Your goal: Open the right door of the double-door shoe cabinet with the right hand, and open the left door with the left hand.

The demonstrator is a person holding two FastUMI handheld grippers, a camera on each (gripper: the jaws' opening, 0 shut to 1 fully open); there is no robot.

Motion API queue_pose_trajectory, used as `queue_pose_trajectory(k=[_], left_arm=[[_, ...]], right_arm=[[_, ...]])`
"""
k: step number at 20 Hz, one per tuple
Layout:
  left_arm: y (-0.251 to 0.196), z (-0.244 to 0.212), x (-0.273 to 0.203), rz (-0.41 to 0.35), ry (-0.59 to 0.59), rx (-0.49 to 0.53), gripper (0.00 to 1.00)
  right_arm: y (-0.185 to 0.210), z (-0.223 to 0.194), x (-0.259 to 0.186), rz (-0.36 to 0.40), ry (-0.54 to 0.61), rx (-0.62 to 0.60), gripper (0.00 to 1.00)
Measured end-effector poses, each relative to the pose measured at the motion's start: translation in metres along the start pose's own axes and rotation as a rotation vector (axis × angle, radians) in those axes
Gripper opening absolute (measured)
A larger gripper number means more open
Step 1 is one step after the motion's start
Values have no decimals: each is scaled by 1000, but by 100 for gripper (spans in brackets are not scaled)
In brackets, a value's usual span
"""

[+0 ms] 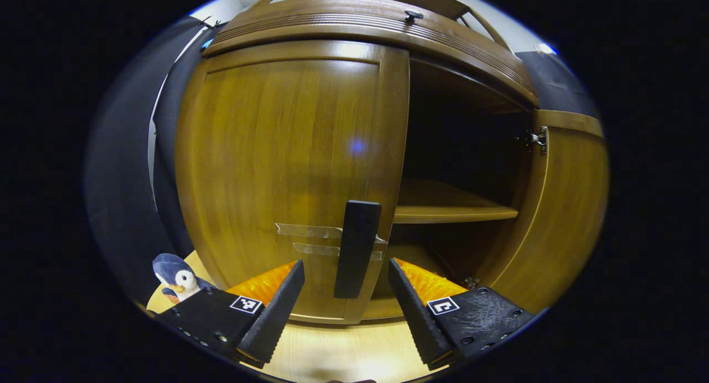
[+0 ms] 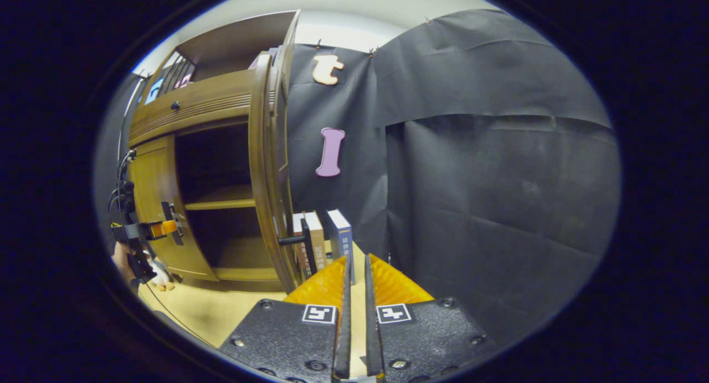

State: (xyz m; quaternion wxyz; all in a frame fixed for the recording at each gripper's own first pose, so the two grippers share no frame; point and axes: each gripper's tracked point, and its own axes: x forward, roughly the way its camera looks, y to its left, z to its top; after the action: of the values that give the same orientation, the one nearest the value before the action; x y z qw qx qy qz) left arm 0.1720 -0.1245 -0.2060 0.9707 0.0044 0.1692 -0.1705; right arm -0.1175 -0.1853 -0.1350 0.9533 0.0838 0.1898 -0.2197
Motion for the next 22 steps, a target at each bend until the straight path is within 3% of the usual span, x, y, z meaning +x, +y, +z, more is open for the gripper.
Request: queue_pose_trajectory(k=[2,3,4,5,6,7,9,10,11,14,15,16,18,22], left_arm=[[4,2,11,5,-9,3,93],[3,1,15,3,-6,7,77],[5,1,19,11,-9,19,92],[7,5,21,18,-19,31,78],[5,7,24,16,-27,42,88],[5,9,26,18,-31,53,59],[2,8,28,7,-25,73,63],[1,6,32,-2,-19,84,51],[1,7,33,1,-23,97,59],[-5,8,31,-10,-36,129,34],[-4,8,33,-7,-42,140,42],[-4,8,32,-6,-42,136,33],[-4,7,32,-4,-31,112,28],[-1,5,24,11,-27,107,28]], right_arm=[[-1,0,-3,-8,-4,-1,17],[-1,-1,-5,-10,-6,-4,18],[0,0,-7,-11,-7,-5,20],[0,0,-8,-8,-7,-6,21],[1,0,-9,-6,-5,-7,25],[2,-1,-9,-2,-3,-8,27],[6,-3,-10,5,3,-11,28],[8,-4,-10,9,6,-14,29],[9,-5,-9,14,9,-18,30],[14,-7,-11,29,14,-31,30],[15,-7,-13,34,13,-36,30],[17,-7,-13,40,13,-40,30],[19,-9,-15,50,15,-45,31],[28,-10,-14,84,28,-59,31]])
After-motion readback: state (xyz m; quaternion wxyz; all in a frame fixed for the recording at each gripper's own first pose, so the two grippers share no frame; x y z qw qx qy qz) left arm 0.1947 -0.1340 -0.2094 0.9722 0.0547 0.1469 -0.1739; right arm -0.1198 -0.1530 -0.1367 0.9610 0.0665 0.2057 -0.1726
